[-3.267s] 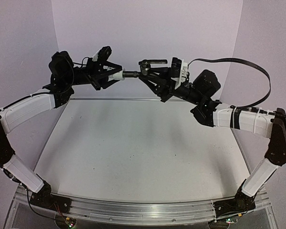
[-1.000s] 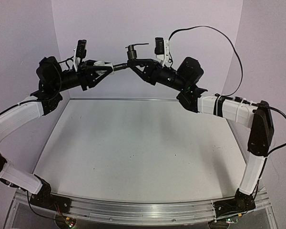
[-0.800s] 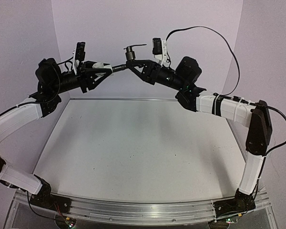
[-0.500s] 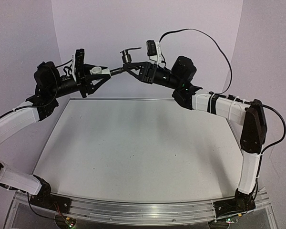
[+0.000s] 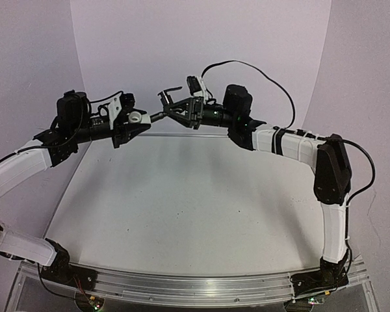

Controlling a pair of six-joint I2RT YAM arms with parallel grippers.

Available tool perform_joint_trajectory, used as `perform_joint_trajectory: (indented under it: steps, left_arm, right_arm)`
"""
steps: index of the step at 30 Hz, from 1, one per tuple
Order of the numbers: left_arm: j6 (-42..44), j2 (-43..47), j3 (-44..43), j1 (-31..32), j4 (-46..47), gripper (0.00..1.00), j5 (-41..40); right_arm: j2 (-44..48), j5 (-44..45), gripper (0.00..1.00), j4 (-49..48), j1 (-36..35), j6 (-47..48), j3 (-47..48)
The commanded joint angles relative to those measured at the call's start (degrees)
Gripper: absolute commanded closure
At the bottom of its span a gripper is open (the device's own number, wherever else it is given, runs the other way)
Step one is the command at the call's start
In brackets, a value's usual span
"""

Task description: Install the water faucets

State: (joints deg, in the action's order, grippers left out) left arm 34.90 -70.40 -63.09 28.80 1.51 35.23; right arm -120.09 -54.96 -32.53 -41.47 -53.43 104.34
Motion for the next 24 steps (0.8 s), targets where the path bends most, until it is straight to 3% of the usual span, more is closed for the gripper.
perform_joint_trajectory:
  steps: [1, 8, 11, 16, 24]
  left_arm:
    - [14.22, -0.61, 0.03, 6.49, -7.99, 1.0, -1.11]
    - [22.05, -1.1, 2.48, 12.47, -5.73, 1.0, -13.69]
    - [21.57, -0.05, 5.75, 13.37, 3.4, 1.0, -18.77]
    - [19.29, -0.27, 9.72, 14.38, 12.07, 1.0, -23.84]
    - [1.79, 1.89, 11.3, 14.44, 16.34, 1.0, -22.67]
  right_arm:
    - [-1.72, -3.33, 1.0, 1.26, -3.5, -8.97, 3.9]
    - [-2.22, -4.4, 1.0, -0.05, -3.44, -16.81, 3.11]
    - [-0.35, -1.72, 1.0, -1.26, -3.36, -21.28, -1.47]
    - [1.95, 4.35, 1.0, -12.81, -3.35, -31.37, -8.67]
    - [8.4, 11.8, 1.0, -13.62, 0.41, -19.09, -19.43]
